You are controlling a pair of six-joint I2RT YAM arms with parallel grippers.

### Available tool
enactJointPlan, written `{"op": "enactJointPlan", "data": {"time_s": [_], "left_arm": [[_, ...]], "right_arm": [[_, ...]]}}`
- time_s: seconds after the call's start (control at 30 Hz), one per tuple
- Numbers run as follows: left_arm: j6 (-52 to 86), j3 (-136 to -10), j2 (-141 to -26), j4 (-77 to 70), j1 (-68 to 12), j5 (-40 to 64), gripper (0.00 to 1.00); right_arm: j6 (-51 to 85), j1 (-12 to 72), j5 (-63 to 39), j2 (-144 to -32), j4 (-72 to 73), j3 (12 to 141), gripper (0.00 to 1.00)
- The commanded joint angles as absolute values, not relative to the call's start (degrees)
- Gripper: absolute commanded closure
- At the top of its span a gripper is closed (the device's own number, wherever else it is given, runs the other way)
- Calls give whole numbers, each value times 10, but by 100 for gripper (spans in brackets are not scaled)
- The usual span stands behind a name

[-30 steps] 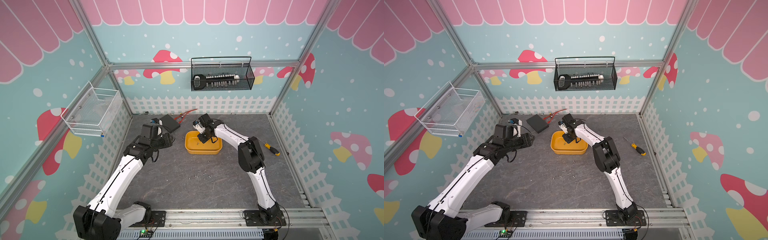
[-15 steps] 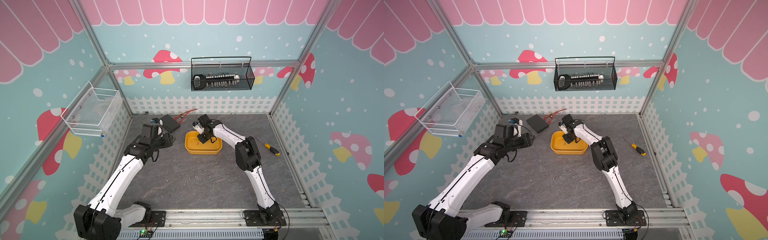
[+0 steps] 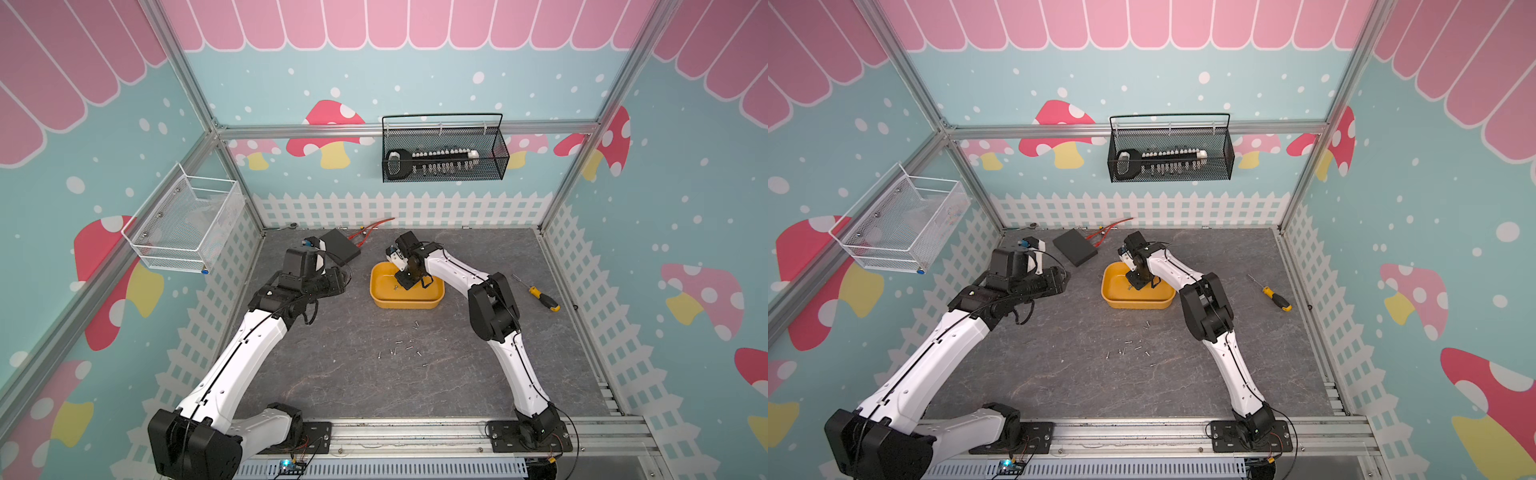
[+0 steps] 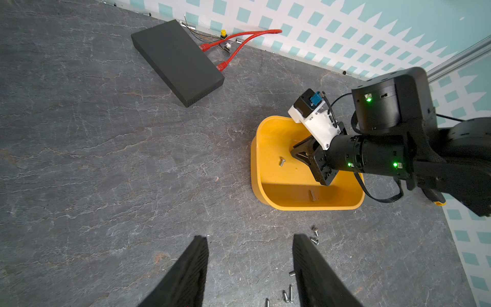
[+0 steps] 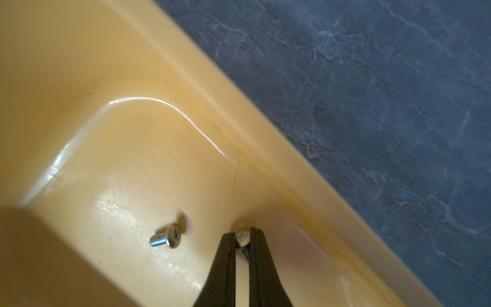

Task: Put the screws on the desktop into the storage box
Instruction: Place the screw in the storage box.

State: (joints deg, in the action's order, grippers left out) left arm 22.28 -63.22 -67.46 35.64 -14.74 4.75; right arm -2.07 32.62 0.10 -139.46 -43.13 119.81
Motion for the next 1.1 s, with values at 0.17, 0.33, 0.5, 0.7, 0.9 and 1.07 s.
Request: {"op": "enactJointPlan", "data": {"time_s": [0.17, 0.33, 0.5, 0.7, 0.9, 1.07], "left_arm": [[216, -626, -673, 348, -144, 48, 45], [215, -629, -671, 351, -144, 50, 45], [206, -645, -665, 369, -153, 54, 45], [203, -675, -683, 416, -245, 22, 44], [275, -641, -699, 436, -345, 9, 43], [339, -605, -713, 437, -413, -16, 41]], "right_arm": [[-19, 324, 21, -1391, -443, 1217, 71], [-11, 324, 41, -1361, -443, 1225, 69], [16, 325, 70, -1267, -430, 1216, 70], [76, 325, 142, -1066, -383, 1057, 69], [153, 324, 201, -830, -345, 838, 68], [194, 325, 212, -682, -349, 722, 66]]}}
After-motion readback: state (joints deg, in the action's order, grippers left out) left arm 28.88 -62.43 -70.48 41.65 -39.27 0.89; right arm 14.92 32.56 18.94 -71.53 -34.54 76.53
